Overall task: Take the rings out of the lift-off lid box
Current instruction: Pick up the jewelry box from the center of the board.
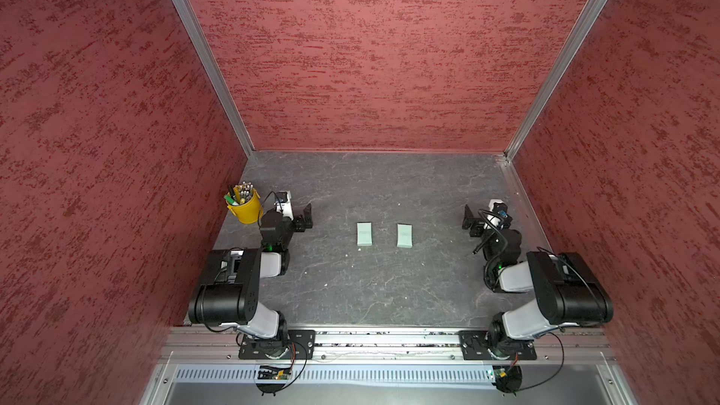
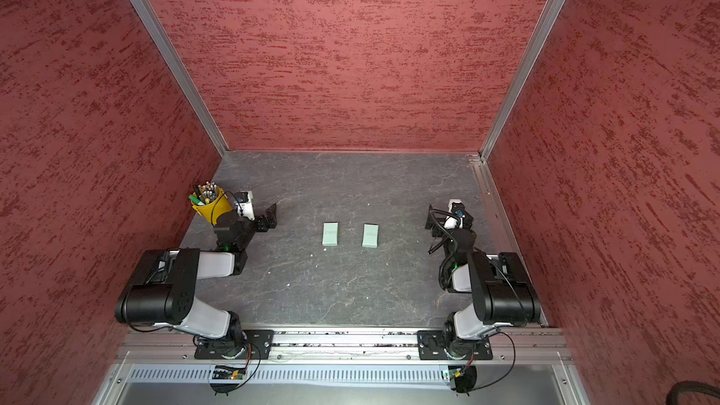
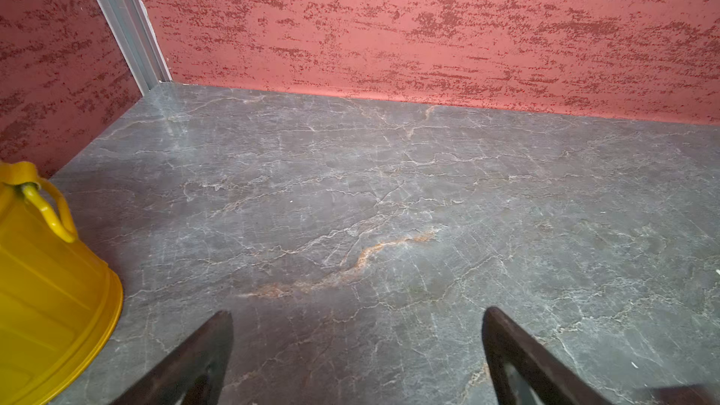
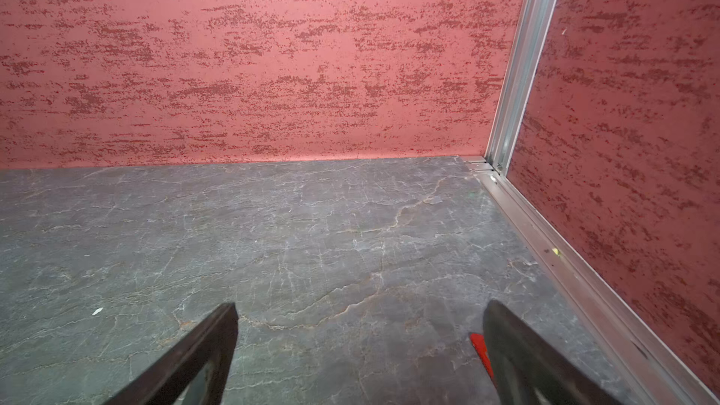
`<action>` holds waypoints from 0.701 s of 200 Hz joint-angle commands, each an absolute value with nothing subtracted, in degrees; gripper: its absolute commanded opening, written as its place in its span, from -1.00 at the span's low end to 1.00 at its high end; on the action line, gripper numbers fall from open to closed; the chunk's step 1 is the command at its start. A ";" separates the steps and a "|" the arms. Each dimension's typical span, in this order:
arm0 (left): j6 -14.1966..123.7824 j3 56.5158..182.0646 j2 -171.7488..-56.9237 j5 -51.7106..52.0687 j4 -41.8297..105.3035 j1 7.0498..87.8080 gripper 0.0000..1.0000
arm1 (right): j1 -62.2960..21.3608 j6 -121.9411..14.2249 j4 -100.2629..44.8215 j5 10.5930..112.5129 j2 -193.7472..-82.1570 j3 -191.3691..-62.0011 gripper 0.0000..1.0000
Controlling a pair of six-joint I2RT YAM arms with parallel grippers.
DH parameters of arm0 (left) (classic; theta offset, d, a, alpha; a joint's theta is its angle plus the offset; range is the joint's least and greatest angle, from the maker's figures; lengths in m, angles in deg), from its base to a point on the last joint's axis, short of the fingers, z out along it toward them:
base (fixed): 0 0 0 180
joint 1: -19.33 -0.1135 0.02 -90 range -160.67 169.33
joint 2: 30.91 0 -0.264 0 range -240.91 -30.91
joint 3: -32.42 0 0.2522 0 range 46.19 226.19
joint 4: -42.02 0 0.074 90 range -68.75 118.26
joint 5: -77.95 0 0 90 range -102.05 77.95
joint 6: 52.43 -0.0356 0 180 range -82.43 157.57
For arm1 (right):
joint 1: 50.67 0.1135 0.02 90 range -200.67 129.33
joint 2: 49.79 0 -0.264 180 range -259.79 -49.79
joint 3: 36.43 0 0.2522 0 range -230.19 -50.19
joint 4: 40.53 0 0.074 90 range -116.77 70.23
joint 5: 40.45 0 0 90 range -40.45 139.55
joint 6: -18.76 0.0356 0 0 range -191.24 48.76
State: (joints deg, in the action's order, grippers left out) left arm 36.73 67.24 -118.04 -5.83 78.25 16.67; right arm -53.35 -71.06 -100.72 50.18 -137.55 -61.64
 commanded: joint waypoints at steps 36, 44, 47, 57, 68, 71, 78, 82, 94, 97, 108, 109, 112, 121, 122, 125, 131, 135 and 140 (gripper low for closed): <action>36.61 68.07 -118.70 -5.92 79.01 16.78 0.99 | -53.24 -70.63 -102.91 49.29 -137.88 -62.41 0.98; 36.73 68.00 -118.75 -5.76 78.97 16.71 0.99 | -53.22 -70.63 -102.88 49.29 -137.87 -62.41 0.98; 36.76 68.08 -118.71 -5.54 78.97 16.63 0.99 | -53.20 -70.59 -102.90 49.29 -137.87 -62.41 0.98; 36.87 68.14 -118.78 -5.20 79.00 16.43 0.99 | -53.22 -70.55 -102.82 49.29 -137.94 -62.41 0.98; 36.87 68.11 -118.69 -5.22 78.97 16.38 0.99 | -53.23 -70.54 -102.82 49.29 -137.87 -62.38 0.98; 36.94 68.08 -118.77 -5.15 78.97 16.36 0.99 | -53.22 -70.59 -102.80 49.29 -137.92 -62.41 0.98; 36.94 68.09 -118.79 -5.05 78.97 16.34 0.99 | -53.22 -70.56 -102.80 49.29 -137.88 -62.46 0.98; 36.89 68.07 -118.79 -4.98 78.97 16.23 0.99 | -53.20 -70.57 -102.80 49.29 -137.89 -62.53 0.98; 37.01 68.08 -118.79 -4.70 78.94 16.15 0.99 | -53.22 -70.49 -102.80 49.29 -137.92 -62.47 0.98; 37.04 68.09 -118.72 -4.63 78.99 16.09 0.99 | -53.22 -70.51 -102.80 49.29 -137.91 -62.44 0.98; 37.29 68.11 -118.77 -4.20 78.97 15.91 0.99 | -53.22 -70.51 -102.95 49.29 -137.82 -62.46 0.98; 37.25 68.05 -118.79 -4.17 78.97 15.86 0.99 | -53.22 -70.53 -102.96 49.29 -137.84 -62.43 0.98; 37.30 68.03 -118.69 -4.01 79.07 15.78 0.99 | -53.22 -70.52 -102.95 49.29 -137.85 -62.41 0.98; 37.53 68.02 -118.71 -3.37 79.06 15.45 0.99 | -53.22 -70.47 -102.82 49.29 -137.90 -62.46 0.98; 37.55 68.00 -118.66 -3.32 79.06 15.37 0.99 | -53.22 -70.51 -102.81 49.29 -137.87 -62.52 0.98; 37.50 68.03 -118.68 -3.27 79.06 15.34 0.99 | -53.22 -70.46 -102.80 49.14 -137.88 -62.50 0.98; 37.56 68.06 -118.75 -3.31 78.99 15.35 1.00 | -53.22 -70.08 -102.26 47.94 -137.94 -62.78 0.98; 37.48 68.06 -118.69 -3.47 78.93 15.37 0.99 | -53.22 -69.79 -101.99 47.49 -138.00 -62.99 0.98; 37.39 68.15 -118.68 -3.59 78.88 15.51 0.99 | -53.22 -69.76 -102.05 47.43 -137.97 -62.95 0.98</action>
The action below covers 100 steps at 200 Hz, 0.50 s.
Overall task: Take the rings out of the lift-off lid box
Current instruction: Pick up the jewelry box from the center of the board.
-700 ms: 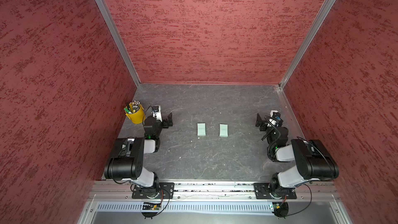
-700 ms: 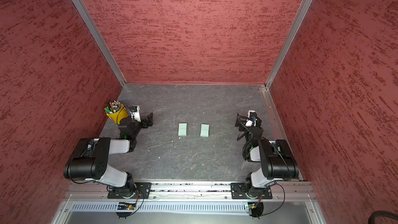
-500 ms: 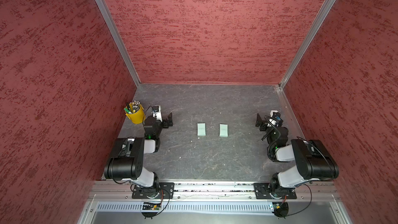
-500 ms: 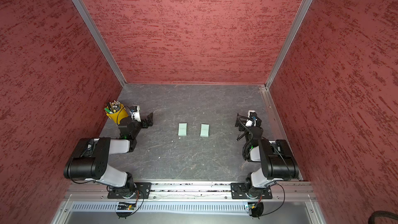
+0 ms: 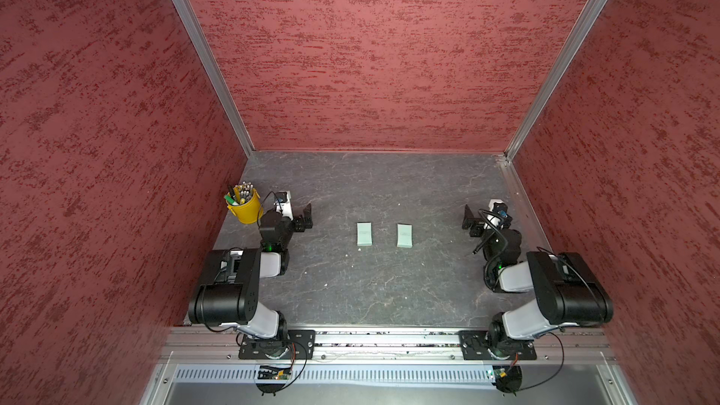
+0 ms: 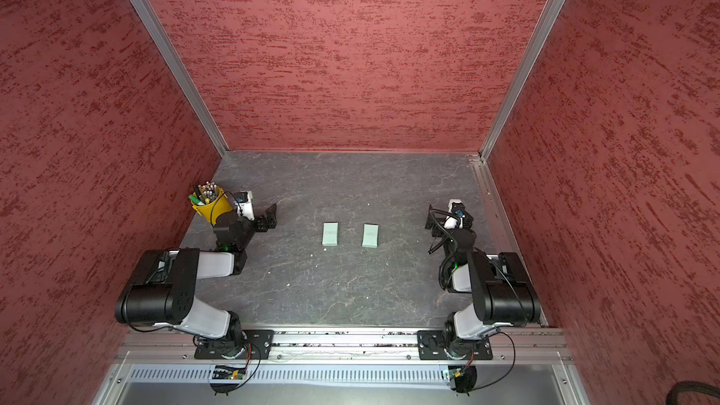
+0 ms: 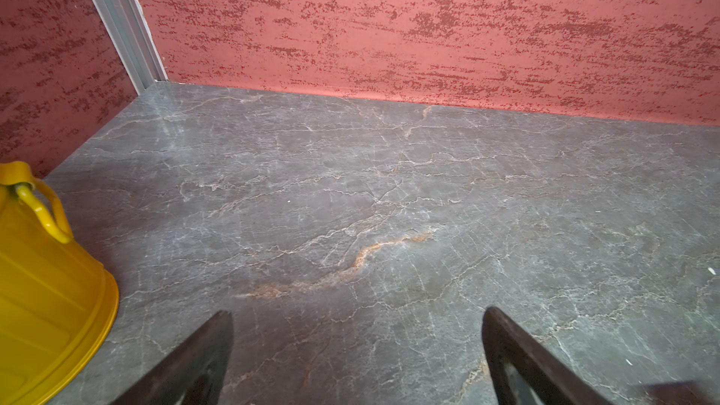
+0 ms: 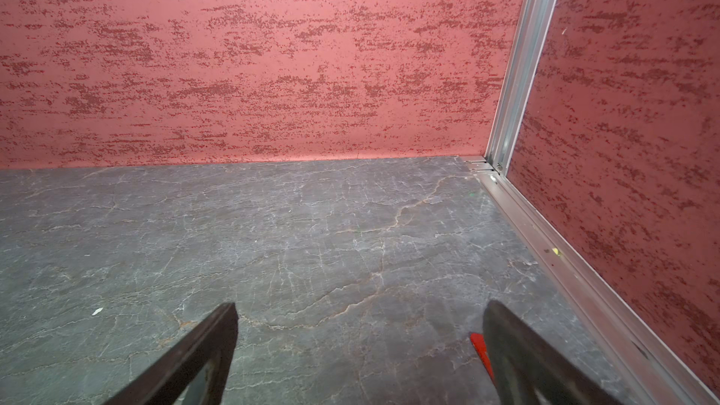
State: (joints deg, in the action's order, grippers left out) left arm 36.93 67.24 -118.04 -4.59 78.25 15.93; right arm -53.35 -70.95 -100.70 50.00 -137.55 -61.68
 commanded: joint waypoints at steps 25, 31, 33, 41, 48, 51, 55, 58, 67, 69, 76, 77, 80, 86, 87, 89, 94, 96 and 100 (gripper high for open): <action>37.09 68.16 -118.76 -4.37 78.84 15.85 0.99 | -53.23 -69.80 -102.20 47.44 -137.95 -62.88 0.98; 36.92 68.17 -118.68 -4.69 78.79 16.10 0.99 | -53.27 -69.82 -102.20 47.43 -137.92 -62.79 0.98; 36.90 68.12 -118.64 -4.85 78.84 16.08 0.99 | -53.23 -69.81 -102.29 47.44 -137.94 -62.77 0.98; 36.55 68.16 -118.64 -5.87 78.79 16.65 0.99 | -53.22 -69.75 -102.52 47.13 -137.85 -62.61 0.98; 36.43 68.15 -118.65 -6.12 78.79 16.86 1.00 | -53.24 -69.62 -102.92 46.57 -137.83 -62.38 0.98; 36.47 68.16 -118.64 -6.00 78.79 16.80 0.99 | -53.27 -69.61 -103.16 46.37 -137.85 -62.26 0.98; 36.56 68.16 -118.64 -5.81 78.79 16.72 0.99 | -53.23 -69.45 -103.53 46.08 -137.72 -62.03 0.98; 36.69 68.18 -118.62 -5.69 78.79 16.65 0.99 | -53.23 -69.40 -103.63 45.98 -137.77 -61.98 0.98; 37.03 68.22 -118.77 -4.75 78.84 16.25 0.99 | -53.22 -69.25 -103.14 45.65 -137.89 -62.29 0.98; 37.22 68.24 -118.77 -4.49 78.80 16.03 1.00 | -53.26 -69.23 -102.79 45.61 -137.93 -62.43 0.98; 37.57 68.16 -118.72 -3.05 78.79 15.20 0.99 | -53.22 -69.22 -102.59 45.51 -137.87 -62.60 0.98; 37.57 68.12 -118.71 -3.02 78.84 15.16 0.99 | -53.22 -69.22 -102.60 45.56 -137.91 -62.55 0.98; 37.57 68.15 -118.63 -2.93 78.87 15.12 0.99 | -53.22 -69.22 -102.70 45.54 -137.91 -62.51 0.98; 37.57 68.19 -118.73 -3.04 78.89 15.13 0.99 | -53.22 -69.24 -102.65 45.51 -137.91 -62.59 0.98; 37.57 68.17 -118.72 -2.97 78.93 15.17 0.99 | -53.26 -69.23 -102.63 45.51 -137.93 -62.59 0.98; 37.57 68.12 -118.73 -2.93 78.96 15.15 0.99 | -53.25 -69.22 -102.67 45.45 -137.94 -62.59 0.98; 37.57 68.16 -118.67 -2.98 78.88 15.15 0.99 | -53.22 -69.21 -102.58 45.51 -137.88 -62.59 0.98; 37.57 68.16 -118.70 -3.02 78.88 15.19 1.00 | -53.22 -69.22 -102.61 45.51 -137.93 -62.59 0.98; 37.51 68.24 -118.76 -3.14 78.81 15.24 0.99 | -53.22 -69.30 -102.62 45.43 -137.90 -62.59 0.98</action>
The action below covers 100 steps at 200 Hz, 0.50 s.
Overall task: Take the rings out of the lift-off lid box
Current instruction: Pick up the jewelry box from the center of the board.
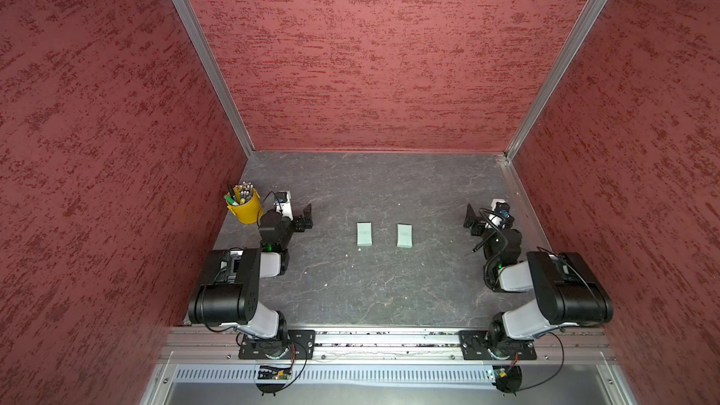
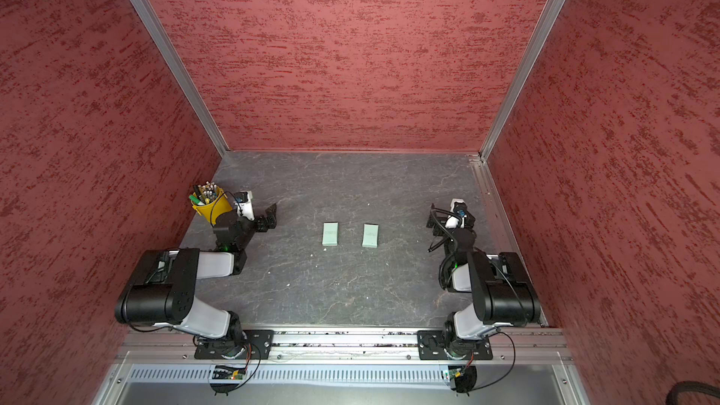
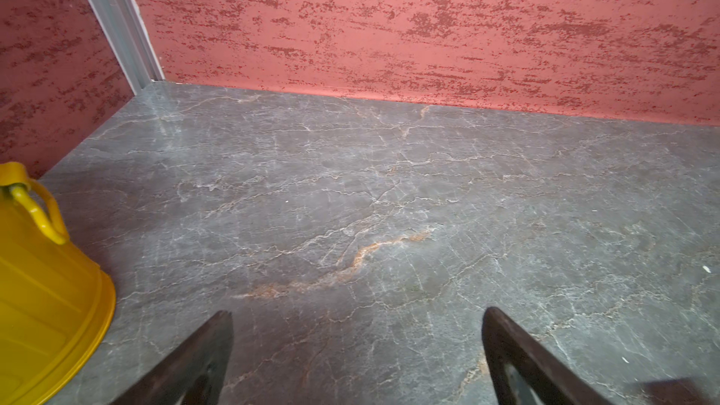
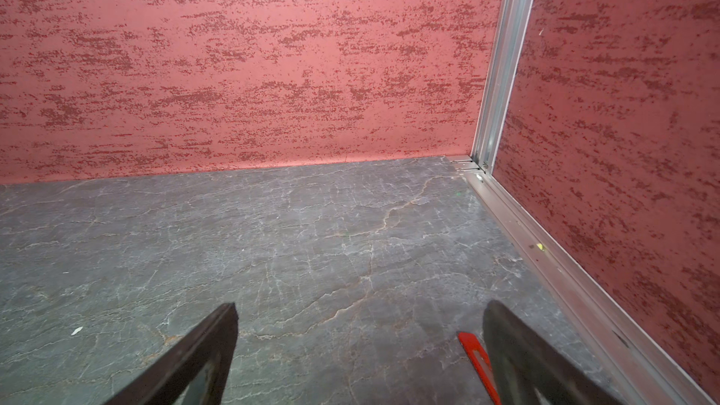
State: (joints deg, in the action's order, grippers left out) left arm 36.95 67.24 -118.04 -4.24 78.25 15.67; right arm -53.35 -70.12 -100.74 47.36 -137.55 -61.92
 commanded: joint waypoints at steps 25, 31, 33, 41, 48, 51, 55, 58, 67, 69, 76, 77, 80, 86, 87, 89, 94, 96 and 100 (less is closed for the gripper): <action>37.73 69.60 -117.57 -8.36 75.41 16.52 1.00 | -53.26 -69.24 -102.00 45.00 -136.56 -62.58 0.98; 38.35 71.87 -115.94 -10.15 70.39 16.52 0.99 | -53.22 -68.83 -100.10 44.04 -134.26 -62.63 0.98; 38.54 72.71 -115.38 -10.87 68.78 16.58 0.99 | -53.22 -68.79 -98.98 43.69 -133.64 -62.86 0.98; 38.97 77.78 -113.63 -12.98 57.47 16.51 0.99 | -53.22 -68.29 -93.52 42.24 -129.05 -64.09 0.98; 39.69 80.33 -112.91 -14.51 51.42 16.24 0.99 | -53.21 -67.83 -88.32 41.11 -125.53 -65.66 0.98; 39.91 80.67 -112.41 -14.37 50.59 15.99 0.99 | -53.22 -67.04 -86.49 40.41 -124.09 -66.28 0.98; 40.31 80.66 -111.75 -14.05 50.53 15.67 0.99 | -53.22 -65.16 -84.31 39.12 -122.30 -67.10 0.98; 40.54 80.50 -111.12 -14.15 50.84 15.53 0.99 | -53.21 -63.46 -82.86 38.02 -121.03 -67.61 0.98; 41.09 80.53 -109.11 -16.32 50.66 15.57 0.99 | -53.46 -61.06 -79.89 39.47 -117.71 -69.06 0.98; 41.40 80.72 -108.66 -17.12 50.38 15.67 0.99 | -53.54 -61.05 -79.51 40.51 -117.20 -69.41 0.98; 43.34 82.33 -107.14 -18.82 47.07 15.86 0.99 | -53.57 -61.05 -76.76 43.45 -115.53 -71.24 0.98; 43.62 82.76 -106.90 -18.95 46.28 15.84 0.99 | -53.57 -60.96 -76.20 43.82 -115.36 -71.57 0.98; 44.47 84.12 -106.43 -19.33 43.65 16.02 0.99 | -53.60 -60.70 -74.40 44.57 -114.95 -72.72 0.98; 45.68 87.32 -106.00 -20.31 37.69 16.34 0.99 | -53.64 -60.30 -70.21 46.10 -114.57 -75.24 0.98; 45.80 87.98 -106.03 -20.62 36.62 16.52 0.99 | -53.65 -60.28 -69.45 46.38 -114.61 -75.68 0.98; 46.20 89.29 -106.09 -21.29 34.34 16.85 1.00 | -53.61 -60.22 -67.96 46.91 -114.69 -76.78 0.98; 47.11 92.61 -106.41 -23.55 28.45 17.79 1.00 | -53.65 -59.87 -64.79 48.38 -115.17 -79.06 0.98; 47.34 93.94 -106.60 -24.22 26.24 18.18 0.99 | -53.63 -59.65 -63.65 49.04 -115.48 -79.91 0.98; 47.48 96.09 -107.09 -25.14 22.54 19.00 0.99 | -53.70 -59.30 -61.69 50.29 -116.05 -81.34 0.98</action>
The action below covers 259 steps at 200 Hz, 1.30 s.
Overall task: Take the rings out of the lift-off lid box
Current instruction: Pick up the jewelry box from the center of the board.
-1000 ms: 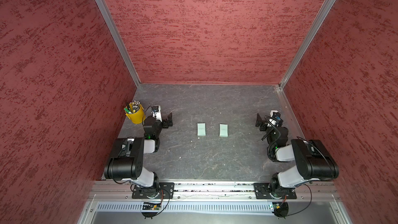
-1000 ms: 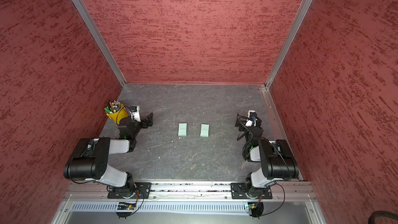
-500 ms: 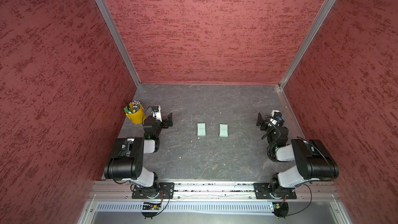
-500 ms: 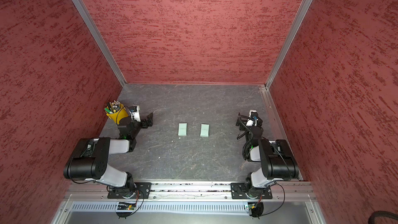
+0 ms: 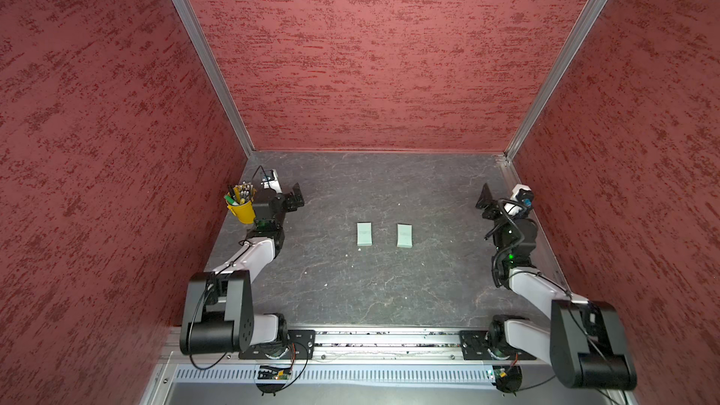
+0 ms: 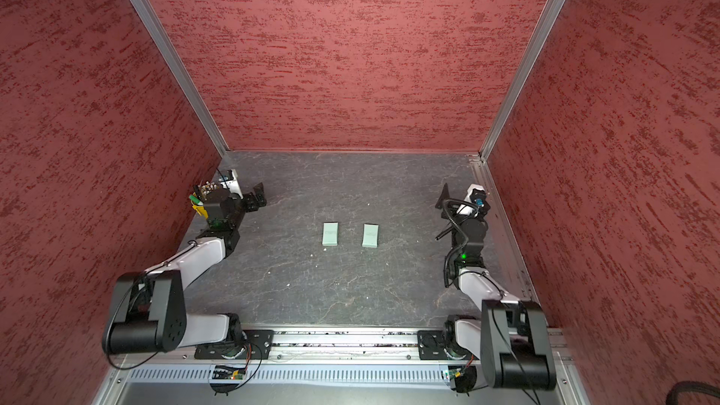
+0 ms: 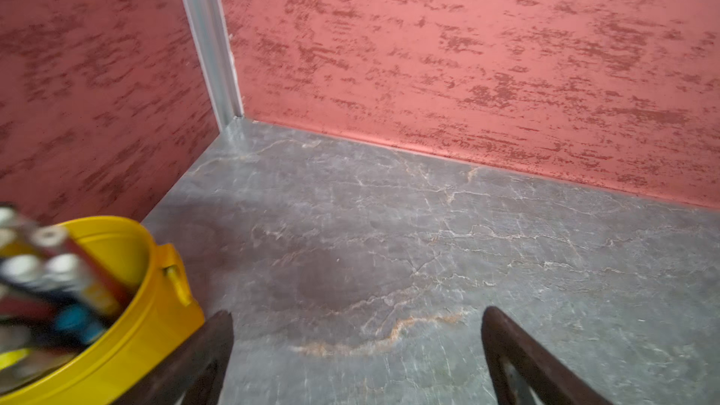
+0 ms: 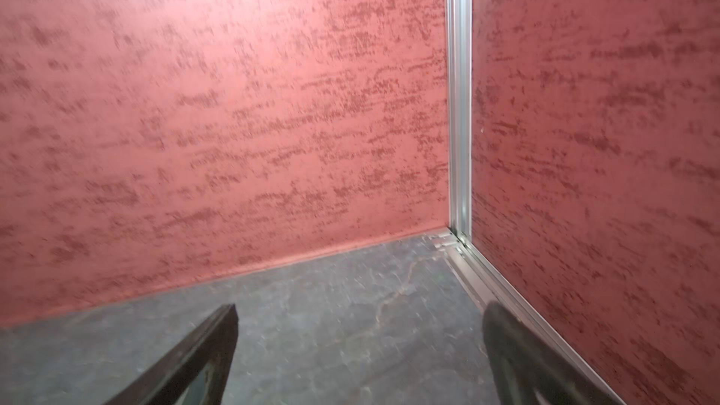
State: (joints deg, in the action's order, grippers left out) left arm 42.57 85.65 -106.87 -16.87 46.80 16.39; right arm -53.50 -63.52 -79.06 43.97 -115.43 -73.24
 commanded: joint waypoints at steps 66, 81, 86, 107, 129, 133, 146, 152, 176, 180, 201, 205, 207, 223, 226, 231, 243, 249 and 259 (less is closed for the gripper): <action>51.59 113.98 -111.30 -36.45 -0.50 36.79 0.96 | -45.85 -55.11 -28.38 55.41 -118.16 -99.79 0.80; 53.13 117.26 -114.09 -37.00 -4.65 40.28 0.95 | -41.68 -55.95 -19.80 52.56 -118.84 -103.41 0.78; 53.53 117.99 -114.87 -35.99 -5.45 41.04 0.94 | -40.07 -55.95 -17.57 51.53 -119.02 -104.32 0.77; 56.41 119.54 -117.12 -32.49 -7.80 43.75 0.96 | -31.77 -53.83 -9.53 46.06 -120.53 -106.78 0.77; 58.49 120.26 -118.83 -28.10 -9.64 45.19 1.00 | -25.98 -49.13 -4.65 45.94 -124.52 -107.41 0.74; 58.83 120.28 -119.03 -27.93 -9.99 45.52 1.00 | -24.98 -48.29 -4.12 45.96 -125.39 -107.41 0.73; 58.85 119.78 -119.14 -26.97 -10.22 46.36 0.99 | -21.85 -46.09 -3.10 45.39 -127.74 -107.41 0.73; 58.84 119.61 -118.97 -26.77 -10.29 46.63 1.00 | -20.73 -45.13 -2.79 45.25 -128.57 -107.56 0.73; 59.68 118.26 -118.11 -25.02 -10.63 46.74 0.99 | -17.32 -41.81 -3.39 45.65 -132.21 -107.47 0.73; 59.84 118.11 -117.94 -24.35 -10.67 46.72 0.99 | -16.92 -41.53 -3.31 45.55 -132.69 -107.41 0.73; 60.50 117.17 -117.21 -21.44 -10.94 46.84 0.99 | -15.87 -40.51 -3.62 44.42 -137.52 -106.87 0.74; 60.63 117.06 -117.09 -21.09 -10.98 46.88 0.99 | -15.94 -40.36 -4.06 44.26 -137.96 -106.59 0.75; 60.61 116.95 -117.05 -20.84 -10.95 46.85 0.99 | -15.88 -40.32 -4.37 44.19 -138.23 -106.50 0.75; 60.88 116.27 -116.51 -19.58 -10.86 46.84 0.99 | -15.88 -40.47 -6.28 44.33 -139.97 -106.43 0.76; 60.99 116.09 -116.44 -19.38 -10.85 46.86 0.99 | -15.87 -40.60 -6.37 44.55 -140.45 -106.76 0.76; 61.19 115.91 -116.19 -19.30 -10.81 46.87 0.99 | -15.88 -40.72 -6.51 44.86 -141.16 -107.33 0.75; 61.39 115.24 -115.58 -19.09 -10.58 46.81 1.00 | -15.91 -41.07 -6.39 45.49 -143.15 -108.85 0.74; 61.30 114.95 -115.25 -18.93 -10.51 46.76 1.00 | -15.87 -41.39 -6.01 45.51 -144.08 -109.57 0.72; 61.24 114.45 -114.74 -18.87 -10.46 46.80 1.00 | -15.87 -41.83 -5.48 45.43 -145.55 -110.49 0.71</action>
State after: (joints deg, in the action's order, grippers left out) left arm 60.34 115.51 -117.19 -20.63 -10.42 46.66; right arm -15.99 -42.27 -4.81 46.50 -142.76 -107.27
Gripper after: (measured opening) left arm 0.999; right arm 0.863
